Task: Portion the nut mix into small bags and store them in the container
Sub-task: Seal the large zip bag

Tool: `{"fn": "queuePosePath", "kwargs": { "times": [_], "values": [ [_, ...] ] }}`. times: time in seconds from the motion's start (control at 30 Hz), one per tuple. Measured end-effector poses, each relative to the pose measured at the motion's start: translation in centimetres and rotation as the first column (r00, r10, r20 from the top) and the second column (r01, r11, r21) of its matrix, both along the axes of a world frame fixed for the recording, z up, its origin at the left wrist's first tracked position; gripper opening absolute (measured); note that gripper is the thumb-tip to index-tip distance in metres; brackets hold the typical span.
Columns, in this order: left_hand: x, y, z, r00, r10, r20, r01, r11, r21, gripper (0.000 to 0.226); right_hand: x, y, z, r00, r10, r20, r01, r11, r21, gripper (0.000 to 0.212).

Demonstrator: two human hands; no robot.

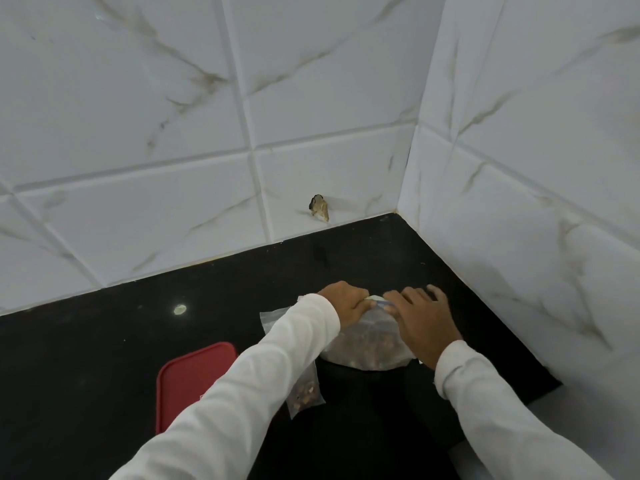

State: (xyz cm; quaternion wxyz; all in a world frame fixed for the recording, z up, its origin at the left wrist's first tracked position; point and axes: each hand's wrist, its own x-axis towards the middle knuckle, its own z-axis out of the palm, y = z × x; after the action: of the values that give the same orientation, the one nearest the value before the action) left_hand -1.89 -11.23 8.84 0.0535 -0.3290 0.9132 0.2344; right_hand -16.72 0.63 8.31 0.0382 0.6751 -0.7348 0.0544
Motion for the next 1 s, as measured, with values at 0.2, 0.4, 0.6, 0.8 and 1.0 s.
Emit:
{"fn": "queuePosePath", "kwargs": {
  "times": [0.2, 0.4, 0.6, 0.8, 1.0],
  "values": [
    [0.7, 1.8, -0.8, 0.999, -0.040, -0.035, 0.031, 0.975, -0.220, 0.030, 0.1, -1.2, 0.0, 0.989, -0.116, 0.092, 0.078, 0.936, 0.343, 0.036],
    [0.6, 2.8, -2.3, 0.992, -0.052, 0.112, 0.085, 0.945, -0.316, 0.030, -0.1, -0.1, -1.0, 0.984, -0.024, 0.177, -0.013, 0.978, 0.208, 0.024],
    [1.2, 2.8, -2.9, 0.999, -0.025, 0.025, 0.030, 0.974, -0.226, 0.021, 1.2, -1.0, -1.2, 0.983, -0.068, 0.169, 0.003, 0.933, 0.360, 0.021],
    [2.3, 2.7, -4.2, 0.985, -0.110, 0.136, 0.139, 0.963, -0.231, 0.030, 0.6, -0.1, -2.9, 0.984, 0.062, 0.167, -0.090, 0.982, 0.167, 0.021],
    [1.4, 3.3, -4.2, 0.977, 0.037, 0.212, -0.027, 0.998, -0.051, 0.035, 1.5, 0.6, -3.9, 0.990, 0.141, 0.022, -0.141, 0.936, 0.324, 0.047]
  ]
}}
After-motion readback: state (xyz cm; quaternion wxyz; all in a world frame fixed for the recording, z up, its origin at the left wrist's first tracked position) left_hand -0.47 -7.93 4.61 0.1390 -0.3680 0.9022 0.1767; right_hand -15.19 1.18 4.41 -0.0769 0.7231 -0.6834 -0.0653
